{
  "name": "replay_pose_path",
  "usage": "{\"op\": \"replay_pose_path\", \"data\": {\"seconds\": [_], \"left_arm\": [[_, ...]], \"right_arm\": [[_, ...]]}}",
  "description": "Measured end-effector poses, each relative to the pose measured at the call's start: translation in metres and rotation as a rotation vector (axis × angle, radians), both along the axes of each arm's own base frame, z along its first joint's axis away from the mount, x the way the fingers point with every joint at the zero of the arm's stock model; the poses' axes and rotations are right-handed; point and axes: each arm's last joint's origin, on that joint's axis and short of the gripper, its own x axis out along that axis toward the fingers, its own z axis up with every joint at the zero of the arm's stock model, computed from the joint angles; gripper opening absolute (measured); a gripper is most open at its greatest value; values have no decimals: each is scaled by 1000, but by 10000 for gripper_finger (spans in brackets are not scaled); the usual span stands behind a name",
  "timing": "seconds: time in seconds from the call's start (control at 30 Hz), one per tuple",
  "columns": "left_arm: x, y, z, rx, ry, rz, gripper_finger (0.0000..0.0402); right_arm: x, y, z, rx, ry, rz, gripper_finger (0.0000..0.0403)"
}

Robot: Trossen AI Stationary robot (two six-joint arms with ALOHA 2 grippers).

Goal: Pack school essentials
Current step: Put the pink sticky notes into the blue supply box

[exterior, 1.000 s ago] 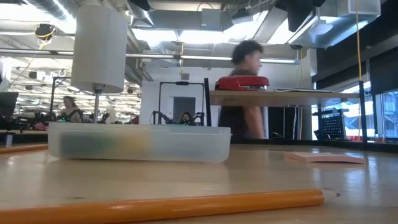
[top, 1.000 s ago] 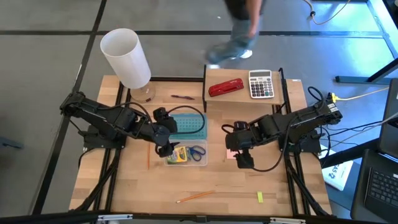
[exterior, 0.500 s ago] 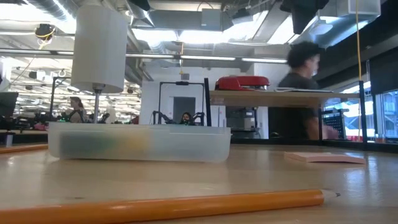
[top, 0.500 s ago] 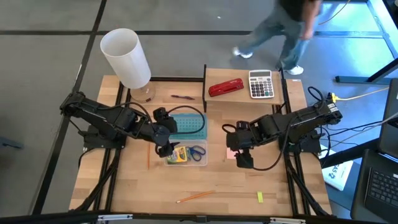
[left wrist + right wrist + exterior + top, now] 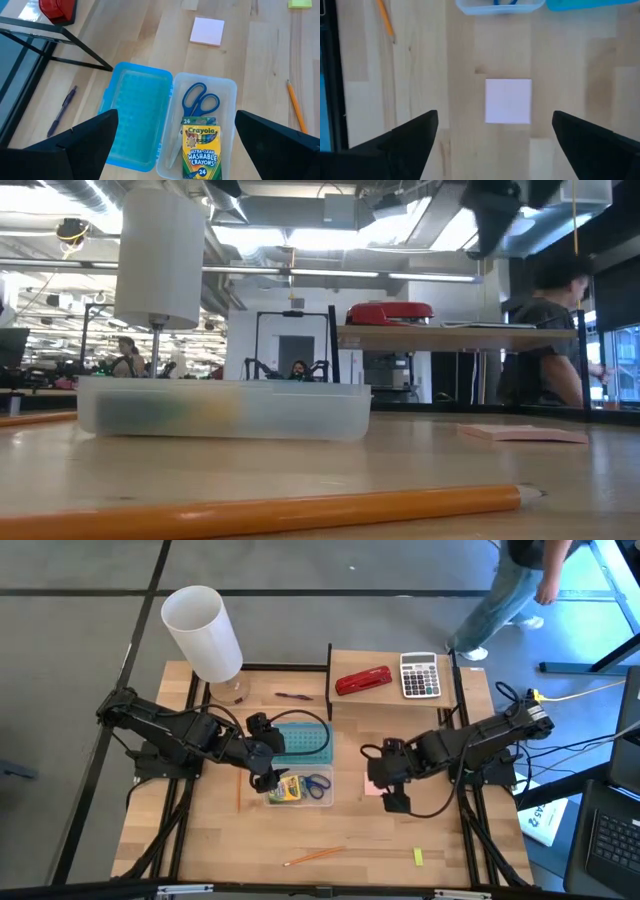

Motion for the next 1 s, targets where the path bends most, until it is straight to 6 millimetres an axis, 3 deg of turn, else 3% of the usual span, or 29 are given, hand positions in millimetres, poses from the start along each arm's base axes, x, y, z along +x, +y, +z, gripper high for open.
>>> {"op": "replay_pose_path", "data": {"seconds": [0.27, 0.57, 1.0], "left_arm": [[0, 0, 0, 0, 0, 0, 396], [0, 0, 0, 0, 0, 0, 396], [0, 0, 0, 0, -1, 0, 396]], "right_arm": [[-10, -1, -36, 36, -72, -17, 395], [-12, -1, -61, 40, -75, -25, 395], [-8, -11, -63, 31, -78, -59, 400]]}}
